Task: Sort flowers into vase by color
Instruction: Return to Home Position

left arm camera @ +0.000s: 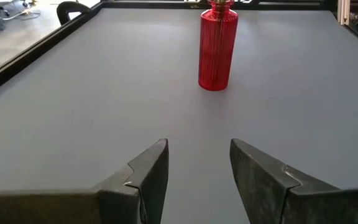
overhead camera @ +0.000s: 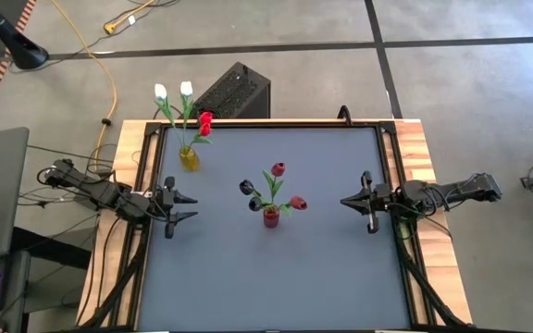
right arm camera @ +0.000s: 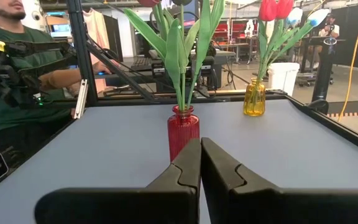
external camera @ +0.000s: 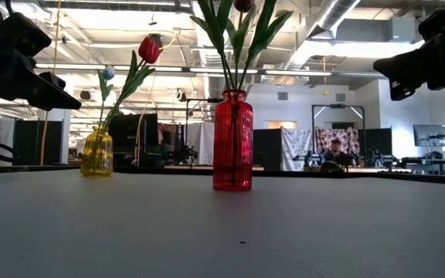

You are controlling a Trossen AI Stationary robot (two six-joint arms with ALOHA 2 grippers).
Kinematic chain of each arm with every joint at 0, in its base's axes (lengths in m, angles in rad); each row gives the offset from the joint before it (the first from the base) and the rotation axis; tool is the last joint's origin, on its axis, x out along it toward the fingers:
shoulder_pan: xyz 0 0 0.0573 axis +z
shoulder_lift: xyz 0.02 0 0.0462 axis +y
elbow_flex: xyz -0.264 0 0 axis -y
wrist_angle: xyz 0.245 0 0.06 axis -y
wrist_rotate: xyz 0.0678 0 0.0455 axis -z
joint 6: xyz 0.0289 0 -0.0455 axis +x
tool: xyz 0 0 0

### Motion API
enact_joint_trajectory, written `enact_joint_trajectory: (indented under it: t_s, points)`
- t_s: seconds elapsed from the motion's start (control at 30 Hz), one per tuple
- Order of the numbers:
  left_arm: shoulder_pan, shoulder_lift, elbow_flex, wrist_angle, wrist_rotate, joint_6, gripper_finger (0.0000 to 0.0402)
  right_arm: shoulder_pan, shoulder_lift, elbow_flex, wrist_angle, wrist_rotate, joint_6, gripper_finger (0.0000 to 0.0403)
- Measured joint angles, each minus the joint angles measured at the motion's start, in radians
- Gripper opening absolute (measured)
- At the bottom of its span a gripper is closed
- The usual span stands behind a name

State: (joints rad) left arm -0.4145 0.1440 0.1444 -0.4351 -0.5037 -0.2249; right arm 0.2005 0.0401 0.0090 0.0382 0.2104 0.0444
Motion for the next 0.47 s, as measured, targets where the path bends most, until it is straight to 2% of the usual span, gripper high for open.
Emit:
enact_joint_trajectory:
  t_s: [0.47]
  points:
    - [0.000,0.000,0.000,0.000,0.000,-0.001,0.0160,0.000,0.000,0.000,0.000,0.000,0.000,0.0037]
